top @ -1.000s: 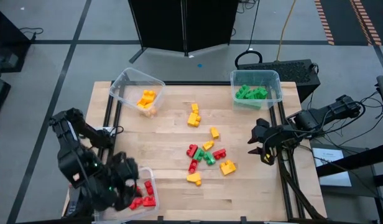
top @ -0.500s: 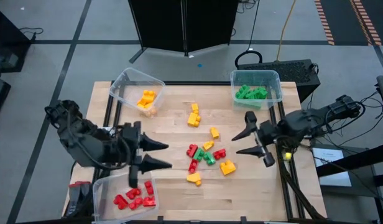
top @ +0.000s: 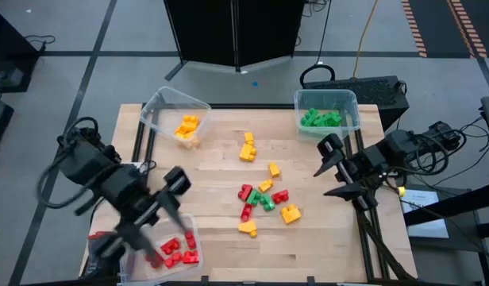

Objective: Sort blocks
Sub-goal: Put the yellow game piece into the top left transparent bin

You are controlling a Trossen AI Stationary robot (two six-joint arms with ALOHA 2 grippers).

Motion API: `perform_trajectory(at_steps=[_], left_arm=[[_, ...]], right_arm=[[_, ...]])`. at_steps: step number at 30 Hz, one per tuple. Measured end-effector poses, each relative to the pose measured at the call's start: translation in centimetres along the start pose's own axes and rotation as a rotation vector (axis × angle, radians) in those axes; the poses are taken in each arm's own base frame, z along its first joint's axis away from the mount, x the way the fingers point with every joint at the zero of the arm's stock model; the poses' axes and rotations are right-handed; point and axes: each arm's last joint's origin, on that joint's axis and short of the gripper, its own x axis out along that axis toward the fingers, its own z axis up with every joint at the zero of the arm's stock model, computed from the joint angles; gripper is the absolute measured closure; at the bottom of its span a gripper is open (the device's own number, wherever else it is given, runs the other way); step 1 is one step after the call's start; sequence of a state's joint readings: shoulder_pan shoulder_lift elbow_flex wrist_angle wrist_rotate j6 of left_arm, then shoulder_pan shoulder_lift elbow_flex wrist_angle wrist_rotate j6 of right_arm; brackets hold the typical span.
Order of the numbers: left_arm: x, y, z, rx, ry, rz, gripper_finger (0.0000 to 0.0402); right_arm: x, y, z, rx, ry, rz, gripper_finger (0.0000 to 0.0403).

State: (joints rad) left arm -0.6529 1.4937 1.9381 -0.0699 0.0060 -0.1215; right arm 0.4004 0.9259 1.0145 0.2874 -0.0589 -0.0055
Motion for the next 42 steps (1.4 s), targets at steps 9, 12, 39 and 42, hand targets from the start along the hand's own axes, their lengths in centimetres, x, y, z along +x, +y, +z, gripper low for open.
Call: perform_trajectory(at_steps=[9,12,39,42], left_arm=[[0.5,-3.2,0.3,0.074,-0.132,-0.332,0.0240],[0.3,-4.4,0.1,0.161,-0.140,-0.375,0.0240],[-0.6,-9.0,-0.4,0.305,-0.160,-0.466,0.0240],[-0.5,-8.9,-0.3,0.305,-0.157,-0.441,0.0240]], right_arm=[[-0.1,0.0,-1.3,0.007,0.128,-0.008,0.0202],[-0.1,0.0,-1.5,-0.006,0.150,-0.009,0.0202],[-0.8,-2.4,-3.2,-0.073,0.347,-0.168,0.0202],[-0.9,-2.6,-3.3,-0.065,0.363,-0.179,0.0202]])
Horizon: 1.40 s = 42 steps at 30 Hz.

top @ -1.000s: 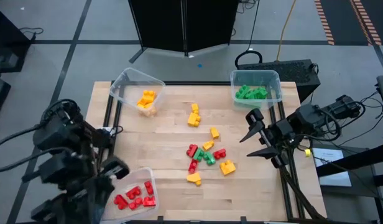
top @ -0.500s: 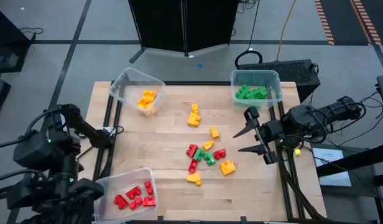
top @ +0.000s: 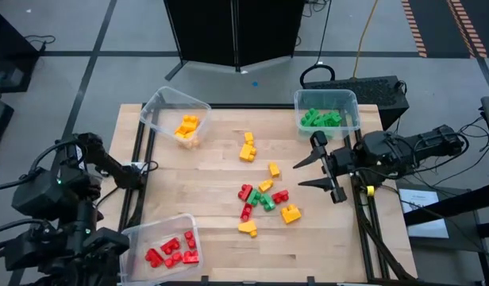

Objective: Sort blocks
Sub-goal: Put the yellow game piece into the top left transparent bin

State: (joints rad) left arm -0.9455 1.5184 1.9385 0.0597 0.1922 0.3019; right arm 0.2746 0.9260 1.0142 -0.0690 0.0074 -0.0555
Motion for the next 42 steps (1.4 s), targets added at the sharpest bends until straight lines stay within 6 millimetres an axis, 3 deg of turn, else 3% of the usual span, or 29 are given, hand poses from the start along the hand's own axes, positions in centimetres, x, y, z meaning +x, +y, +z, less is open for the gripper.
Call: perform_trajectory(at_steps=[4,15,34,42], left_arm=[[-0.1,0.3,0.3,0.009,-0.011,0.079,0.0240],[-1.3,1.8,3.8,0.228,-0.236,0.390,0.0240],[-2.7,2.2,6.3,0.268,-0.520,0.493,0.0240],[-3.6,0.7,8.1,0.175,-0.715,0.501,0.0240]], right_arm=[[0.0,-0.4,-0.2,0.028,0.016,-0.020,0.0202],[0.0,-1.2,-0.2,0.063,0.012,-0.060,0.0202],[-0.1,-1.4,-0.2,0.225,0.006,-0.074,0.0202],[-0.1,-1.7,-0.2,0.221,0.004,-0.131,0.0202]])
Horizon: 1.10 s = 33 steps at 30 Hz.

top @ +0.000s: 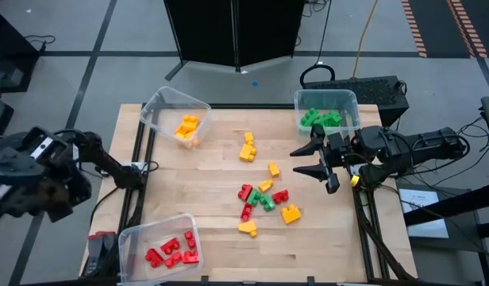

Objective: Sort blocks
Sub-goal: Put the yellow game piece into the top left transparent bin

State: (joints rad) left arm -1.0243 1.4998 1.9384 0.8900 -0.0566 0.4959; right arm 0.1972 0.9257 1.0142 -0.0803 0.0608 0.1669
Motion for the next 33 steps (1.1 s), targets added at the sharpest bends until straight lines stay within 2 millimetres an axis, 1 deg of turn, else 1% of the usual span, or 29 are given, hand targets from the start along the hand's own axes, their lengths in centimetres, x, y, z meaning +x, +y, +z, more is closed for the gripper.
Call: perform_trajectory(at_steps=[3,7,11,15,21,33], left_arm=[[-0.1,-0.8,0.4,-0.189,0.011,0.009,0.0240],[-0.2,-2.1,1.1,-0.269,0.009,-0.031,0.0240],[-0.3,-3.5,1.9,-0.252,-0.031,-0.151,0.0240],[-0.5,-4.7,2.9,-0.304,-0.088,-0.241,0.0240],[-0.6,-5.3,3.5,-0.217,-0.112,-0.245,0.0240],[-0.6,-5.4,3.8,-0.223,-0.131,-0.235,0.0240]], right_arm=[[0.0,-0.1,0.0,-0.004,-0.001,-0.006,0.0202],[0.0,-0.4,0.1,-0.033,-0.003,-0.021,0.0202],[0.0,-0.7,0.1,-0.048,-0.005,-0.038,0.0202],[0.0,-1.1,0.2,-0.055,-0.007,-0.054,0.0202],[0.0,-1.5,0.2,-0.091,-0.009,-0.075,0.0202],[0.0,-2.3,0.4,-0.102,-0.013,-0.118,0.0202]])
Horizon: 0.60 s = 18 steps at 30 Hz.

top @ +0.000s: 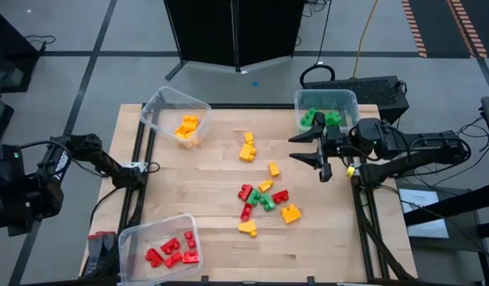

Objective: Sort blocks
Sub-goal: Put the yellow game piece into the top left transparent bin

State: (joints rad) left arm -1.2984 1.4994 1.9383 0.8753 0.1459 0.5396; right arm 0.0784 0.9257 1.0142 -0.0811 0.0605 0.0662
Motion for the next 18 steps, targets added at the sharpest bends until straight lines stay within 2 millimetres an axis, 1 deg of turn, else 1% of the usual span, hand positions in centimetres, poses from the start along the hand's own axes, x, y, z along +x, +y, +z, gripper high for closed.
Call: perform_trajectory(at_steps=[6,11,15,18], left_arm=[[-0.01,0.06,-0.05,0.013,0.013,0.020,0.0240],[-0.02,0.24,-0.15,0.153,0.055,0.077,0.0240],[-0.02,0.26,-0.17,0.162,0.058,0.081,0.0240],[-0.03,0.31,-0.22,0.218,0.064,0.081,0.0240]], right_arm=[[0.01,-0.14,0.01,0.000,0.000,-0.007,0.0202],[0.01,-0.14,0.00,-0.004,0.000,-0.007,0.0202],[0.01,-0.14,0.01,-0.002,0.000,-0.007,0.0202],[0.01,-0.12,0.00,0.000,0.000,-0.001,0.0202]])
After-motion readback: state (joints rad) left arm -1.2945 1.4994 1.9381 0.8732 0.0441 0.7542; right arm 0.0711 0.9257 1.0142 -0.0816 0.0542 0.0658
